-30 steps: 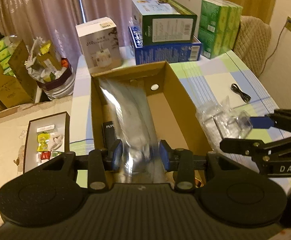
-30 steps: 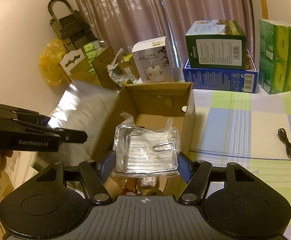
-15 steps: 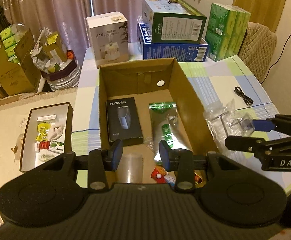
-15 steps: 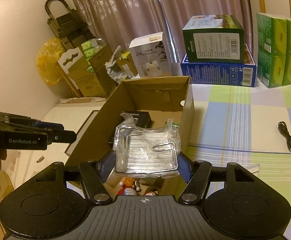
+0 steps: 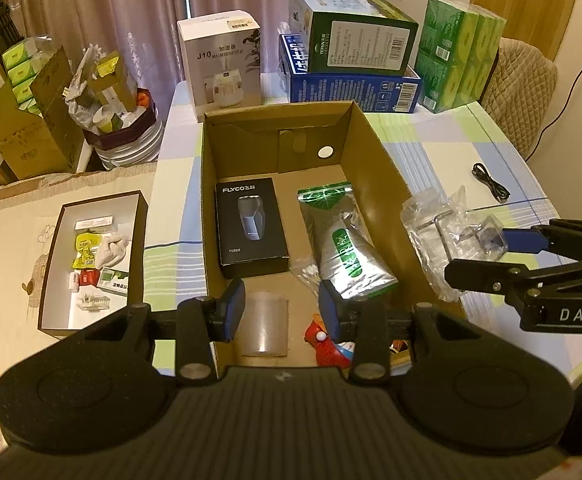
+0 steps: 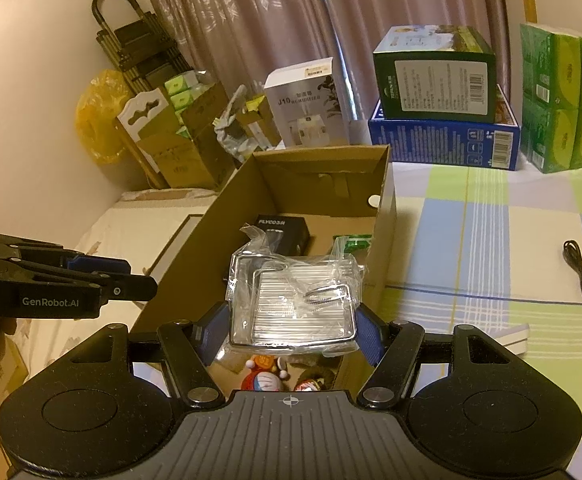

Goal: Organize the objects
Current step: 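Lower the foil bag and clear package into the box and open both tools, then move both tools back toward the white plug adapter on the table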

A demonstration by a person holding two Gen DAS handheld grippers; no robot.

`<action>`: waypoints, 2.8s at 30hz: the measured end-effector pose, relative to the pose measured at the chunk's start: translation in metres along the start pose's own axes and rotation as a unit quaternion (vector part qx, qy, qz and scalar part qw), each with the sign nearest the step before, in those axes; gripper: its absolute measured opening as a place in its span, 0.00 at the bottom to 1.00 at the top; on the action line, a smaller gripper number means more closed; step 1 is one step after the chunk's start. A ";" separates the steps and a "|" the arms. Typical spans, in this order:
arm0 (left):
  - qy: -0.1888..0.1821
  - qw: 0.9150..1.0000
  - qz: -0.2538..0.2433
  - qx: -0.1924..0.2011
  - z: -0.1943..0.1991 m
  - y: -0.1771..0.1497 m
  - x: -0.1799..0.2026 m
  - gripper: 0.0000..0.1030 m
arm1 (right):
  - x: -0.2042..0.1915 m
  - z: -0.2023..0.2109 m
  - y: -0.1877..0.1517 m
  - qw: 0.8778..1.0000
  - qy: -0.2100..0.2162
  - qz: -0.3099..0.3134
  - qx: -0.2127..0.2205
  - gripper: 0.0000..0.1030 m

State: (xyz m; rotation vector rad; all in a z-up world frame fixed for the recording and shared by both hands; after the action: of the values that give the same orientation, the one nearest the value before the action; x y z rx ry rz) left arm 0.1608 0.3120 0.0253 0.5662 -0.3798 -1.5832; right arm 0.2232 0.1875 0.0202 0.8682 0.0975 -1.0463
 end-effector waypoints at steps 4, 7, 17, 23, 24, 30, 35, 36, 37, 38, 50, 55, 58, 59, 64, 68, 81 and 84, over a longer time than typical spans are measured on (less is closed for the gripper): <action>0.000 1.000 0.000 -0.001 -0.002 0.000 0.000 0.34 | 0.000 -0.002 0.000 1.000 0.001 -0.003 -0.003 0.61; -0.001 1.000 0.000 -0.001 -0.002 0.000 0.000 0.34 | 0.000 -0.003 0.000 1.000 0.002 -0.004 -0.003 0.61; 0.002 1.000 0.007 0.001 -0.005 0.000 -0.004 0.36 | 0.001 -0.012 0.005 0.999 0.027 -0.035 -0.009 0.65; 0.018 1.000 -0.003 -0.002 -0.004 -0.004 -0.005 0.38 | 0.006 -0.012 0.017 0.997 0.047 -0.064 0.004 0.80; 0.018 1.000 -0.003 -0.002 -0.004 -0.005 -0.005 0.39 | 0.007 -0.011 0.018 0.997 0.043 -0.065 0.005 0.80; 0.016 1.000 0.004 -0.001 -0.004 -0.008 0.000 0.47 | 0.014 -0.005 0.010 0.998 0.028 -0.065 -0.005 0.80; 0.023 1.000 0.000 0.002 0.002 -0.009 0.009 0.55 | 0.017 0.004 0.005 0.998 0.022 -0.061 -0.007 0.80; 0.025 1.000 -0.001 0.003 0.004 -0.010 0.011 0.56 | 0.017 0.008 0.004 0.998 0.021 -0.060 -0.006 0.80; 0.025 1.000 -0.001 0.005 0.006 -0.010 0.013 0.56 | 0.018 0.010 0.003 0.998 0.019 -0.058 -0.004 0.80; 0.023 1.000 0.000 0.006 0.008 -0.010 0.015 0.57 | 0.018 0.013 0.002 0.998 0.017 -0.056 -0.002 0.80; 0.028 0.999 -0.013 0.023 0.041 -0.010 0.050 0.80 | 0.031 0.057 -0.016 0.999 -0.008 -0.042 0.012 0.80; 0.028 0.999 -0.015 0.035 0.055 -0.008 0.067 0.88 | 0.038 0.080 -0.019 0.999 -0.014 -0.038 0.024 0.80; 0.025 0.999 -0.020 0.041 0.062 -0.005 0.078 0.94 | 0.043 0.095 -0.020 0.999 -0.019 -0.033 0.035 0.80; 0.025 0.999 -0.020 0.044 0.065 -0.004 0.081 0.95 | 0.045 0.099 -0.019 0.999 -0.019 -0.032 0.037 0.80; 0.029 0.997 -0.029 0.059 0.077 0.003 0.099 0.99 | 0.064 0.122 -0.020 0.997 -0.034 -0.028 0.056 0.80; 0.023 0.997 -0.032 0.072 0.082 0.009 0.116 0.99 | 0.094 0.139 -0.019 0.995 -0.051 -0.046 0.067 0.80; -0.004 0.993 -0.060 0.101 0.064 0.029 0.191 0.99 | 0.188 0.193 -0.038 0.985 -0.120 -0.084 0.092 0.80; -0.007 0.992 -0.062 0.107 0.057 0.034 0.208 0.99 | 0.202 0.203 -0.043 0.983 -0.129 -0.092 0.098 0.80</action>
State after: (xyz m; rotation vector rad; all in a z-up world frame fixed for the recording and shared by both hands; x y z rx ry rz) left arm 0.1509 0.0978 0.0639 0.7550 -0.5387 -1.6771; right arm 0.2316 -0.1012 0.0396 0.9040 -0.1487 -1.3495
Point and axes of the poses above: each gripper's, at about its wrist camera, not at the fingertips, and z roughly against the way its jaws point, x to its right, y to its top, the point moved 8 cm from there along -z, roughly the way its jaws point, and after that the axes turned 13 degrees about -z, right-handed, at the moved point
